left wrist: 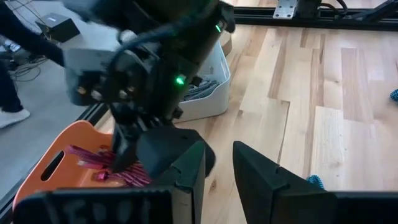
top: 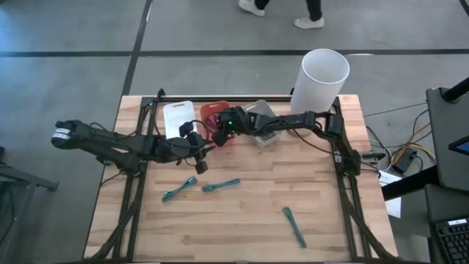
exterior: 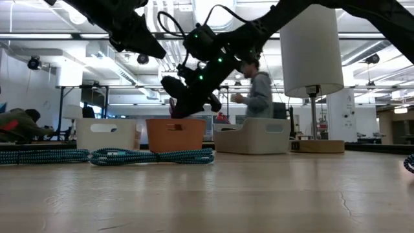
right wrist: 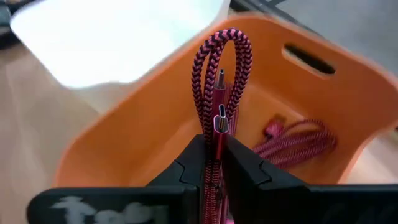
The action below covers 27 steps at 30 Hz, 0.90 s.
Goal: Pick & Place USB Port
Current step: Put the black and pink USB cable into the orange bin, then put the top left black and blue USB cable into the white bin
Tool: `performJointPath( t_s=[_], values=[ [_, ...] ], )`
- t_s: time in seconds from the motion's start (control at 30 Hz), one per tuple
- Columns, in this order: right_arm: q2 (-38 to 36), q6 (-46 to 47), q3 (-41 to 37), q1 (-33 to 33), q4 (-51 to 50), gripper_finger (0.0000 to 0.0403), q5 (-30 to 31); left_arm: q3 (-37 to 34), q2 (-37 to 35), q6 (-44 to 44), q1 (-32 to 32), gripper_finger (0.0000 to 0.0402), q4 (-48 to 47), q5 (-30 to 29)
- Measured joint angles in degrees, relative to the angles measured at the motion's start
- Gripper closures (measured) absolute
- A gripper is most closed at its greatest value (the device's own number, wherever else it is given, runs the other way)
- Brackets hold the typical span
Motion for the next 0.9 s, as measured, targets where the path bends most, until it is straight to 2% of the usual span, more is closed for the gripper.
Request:
performJointPath(
  t_s=[0.2,0.67,0.9],
  values=[
    [0.75,-0.17,2.65,-0.03,-2.97,0.0345,0.09,0.0,0.0,0.01,0.0,0.0317,-0.12,0.01],
    [0.73,-0.45,2.66,-0.21,-5.38,0.0275,0.13,0.0,0.0,-0.47,0.0,0.0317,-0.19,0.01],
    [-0.72,-3.45,2.61,0.49,-6.21,0.0257,0.07,0.0,0.0,-1.2,0.0,0.0317,-0.21,0.01]
  ],
)
